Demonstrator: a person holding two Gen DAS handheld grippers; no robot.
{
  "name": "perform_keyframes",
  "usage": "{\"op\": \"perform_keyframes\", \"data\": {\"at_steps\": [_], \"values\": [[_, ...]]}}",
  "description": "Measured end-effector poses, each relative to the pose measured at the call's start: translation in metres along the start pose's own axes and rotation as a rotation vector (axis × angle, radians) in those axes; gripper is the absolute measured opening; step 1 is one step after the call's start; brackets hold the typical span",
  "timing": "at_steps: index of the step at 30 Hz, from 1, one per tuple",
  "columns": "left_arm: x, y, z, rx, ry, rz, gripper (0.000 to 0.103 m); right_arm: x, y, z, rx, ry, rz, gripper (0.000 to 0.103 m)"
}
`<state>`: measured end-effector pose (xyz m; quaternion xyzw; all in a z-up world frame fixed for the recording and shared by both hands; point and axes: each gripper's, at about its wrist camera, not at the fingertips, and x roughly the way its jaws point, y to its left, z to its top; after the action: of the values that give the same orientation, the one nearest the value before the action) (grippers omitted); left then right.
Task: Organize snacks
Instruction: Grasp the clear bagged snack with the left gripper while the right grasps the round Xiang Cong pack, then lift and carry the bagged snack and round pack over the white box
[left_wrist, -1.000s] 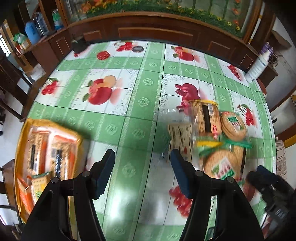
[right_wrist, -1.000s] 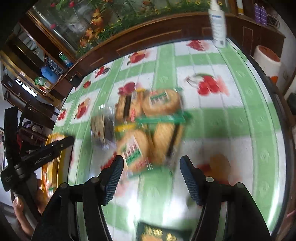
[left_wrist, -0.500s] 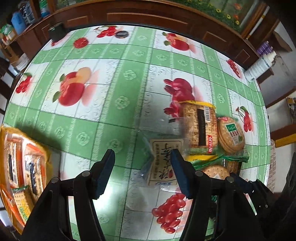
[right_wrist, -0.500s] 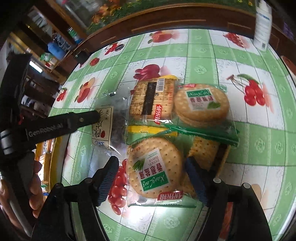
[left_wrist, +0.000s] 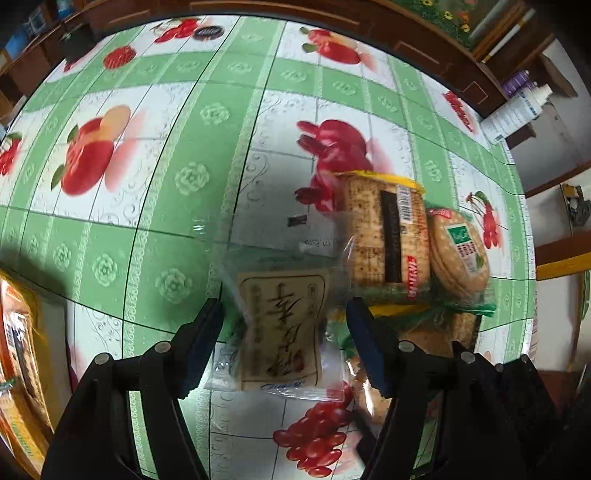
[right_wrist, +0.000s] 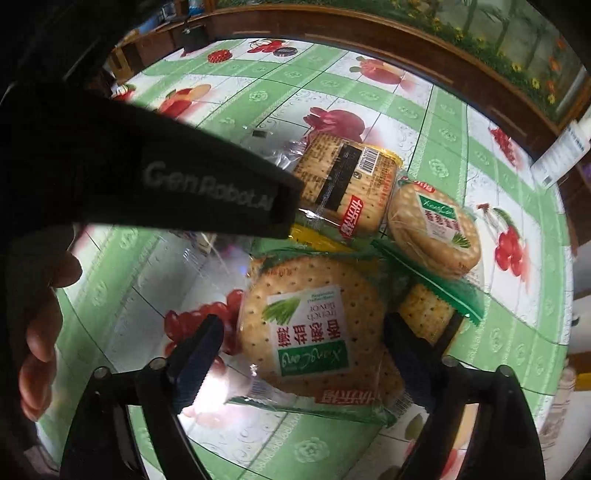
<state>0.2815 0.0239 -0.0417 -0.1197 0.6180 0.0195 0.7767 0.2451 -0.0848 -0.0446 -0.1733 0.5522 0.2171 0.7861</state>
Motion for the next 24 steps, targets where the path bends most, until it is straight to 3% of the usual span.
{"op": "perform_keyframes", "data": {"at_steps": [5,6,12,16,24], "values": [[0.002,-0.007,-0.007,0.046,-0.012,0.047,0.066,0.006,0.000,-0.003,0.012,0.014,-0.055,0.077],[0.002,-0.008,-0.009,0.050,-0.017,0.058,0.059,0.007,0.001,-0.004,0.011,0.012,-0.062,0.077],[-0.002,-0.006,-0.025,0.088,-0.028,0.087,0.054,0.007,-0.007,-0.014,0.061,0.011,-0.053,0.077],[-0.007,-0.004,-0.045,0.111,-0.028,0.090,0.053,-0.001,-0.017,-0.032,0.112,0.014,0.021,0.077],[-0.023,0.014,-0.097,0.100,-0.060,0.067,0.053,-0.041,-0.017,-0.077,0.161,0.001,0.087,0.077]]}}
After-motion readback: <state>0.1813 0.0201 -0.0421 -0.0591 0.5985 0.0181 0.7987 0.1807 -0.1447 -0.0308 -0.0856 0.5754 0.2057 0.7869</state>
